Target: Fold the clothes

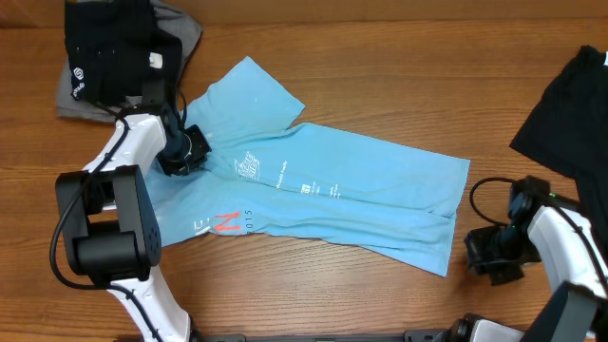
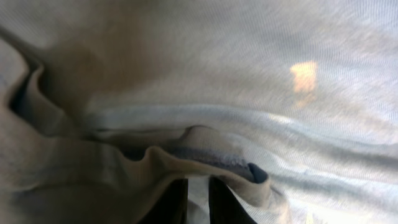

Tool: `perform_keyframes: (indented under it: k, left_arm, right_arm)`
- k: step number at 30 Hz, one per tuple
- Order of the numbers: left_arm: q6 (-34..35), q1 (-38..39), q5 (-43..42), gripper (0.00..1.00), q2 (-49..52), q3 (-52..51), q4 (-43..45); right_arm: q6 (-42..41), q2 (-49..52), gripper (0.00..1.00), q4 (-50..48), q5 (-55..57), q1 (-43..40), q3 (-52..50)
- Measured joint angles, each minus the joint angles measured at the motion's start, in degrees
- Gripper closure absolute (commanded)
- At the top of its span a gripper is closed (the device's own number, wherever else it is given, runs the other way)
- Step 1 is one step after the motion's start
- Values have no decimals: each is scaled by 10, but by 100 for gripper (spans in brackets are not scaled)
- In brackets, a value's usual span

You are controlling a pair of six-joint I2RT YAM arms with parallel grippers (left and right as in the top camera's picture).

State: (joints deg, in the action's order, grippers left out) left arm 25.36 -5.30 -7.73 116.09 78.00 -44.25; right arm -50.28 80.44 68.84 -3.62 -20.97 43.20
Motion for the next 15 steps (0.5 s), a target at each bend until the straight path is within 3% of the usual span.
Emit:
perform_keyframes:
  k: [3,7,11,12,13,14,15]
  left_arm:
    - [0,0,6,89,7,34,-53]
    - [0,0,9,89,11,105,-139]
    - [-2,1,11,80,11,183,-212]
    - [-4,3,11,70,11,196,-223]
    - [-9,5,12,49,11,205,-233]
    - [-11,9,12,22,11,211,-239]
    - [-13,14,14,6,11,214,-242]
  right_arm:
    - [10,-23,96,10,8,0,23]
    - [83,-38,96,-3,-23,0,47]
    - [160,-39,96,-13,-76,2,51]
    - [172,-39,91,-14,-82,4,51]
    - [179,-39,82,-17,-89,8,51]
    - [185,-39,73,-22,-94,12,51]
    - [189,-39,59,-28,-98,18,51]
